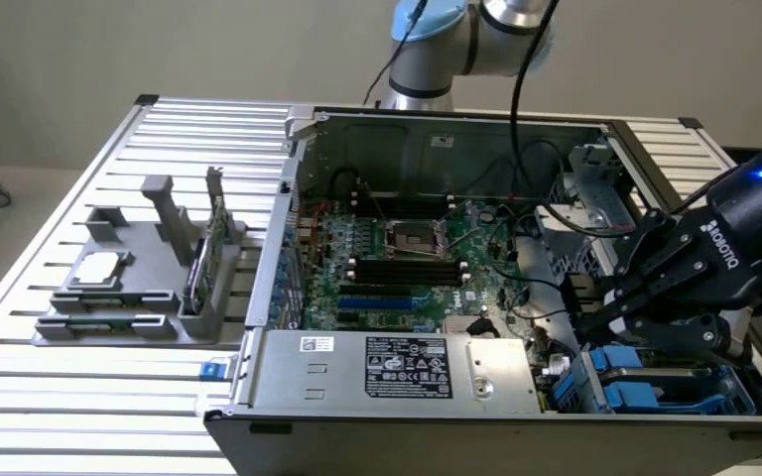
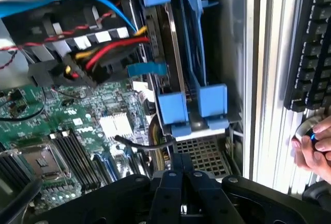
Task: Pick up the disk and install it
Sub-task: 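Insert the second disk wire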
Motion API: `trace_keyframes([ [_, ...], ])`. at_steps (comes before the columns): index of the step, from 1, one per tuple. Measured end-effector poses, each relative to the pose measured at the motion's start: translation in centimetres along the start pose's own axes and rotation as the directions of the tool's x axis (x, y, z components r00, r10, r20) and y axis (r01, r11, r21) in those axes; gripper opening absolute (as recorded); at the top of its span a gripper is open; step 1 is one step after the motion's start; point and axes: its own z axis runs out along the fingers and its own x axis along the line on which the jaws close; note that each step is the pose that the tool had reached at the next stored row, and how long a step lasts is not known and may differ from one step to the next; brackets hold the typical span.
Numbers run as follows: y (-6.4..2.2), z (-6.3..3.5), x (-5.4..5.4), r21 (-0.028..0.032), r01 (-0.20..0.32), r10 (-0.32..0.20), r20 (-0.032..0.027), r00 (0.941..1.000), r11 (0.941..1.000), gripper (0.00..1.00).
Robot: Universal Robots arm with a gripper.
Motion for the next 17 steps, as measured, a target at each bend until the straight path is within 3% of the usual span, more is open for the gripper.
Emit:
trace_keyframes([
  [7,-3.21,0.37,-0.7,0.0007,0.002,-0.002,-0.0036,1.0000,1.0000,0.11],
  [9,-3.83,0.22,-0.9,0.0015,0.003,-0.003,-0.0071,1.0000,1.0000,0.11],
  [17,-3.96,0.16,-0.9,0.0017,0.004,-0.004,-0.0083,1.0000,1.0000,0.11],
])
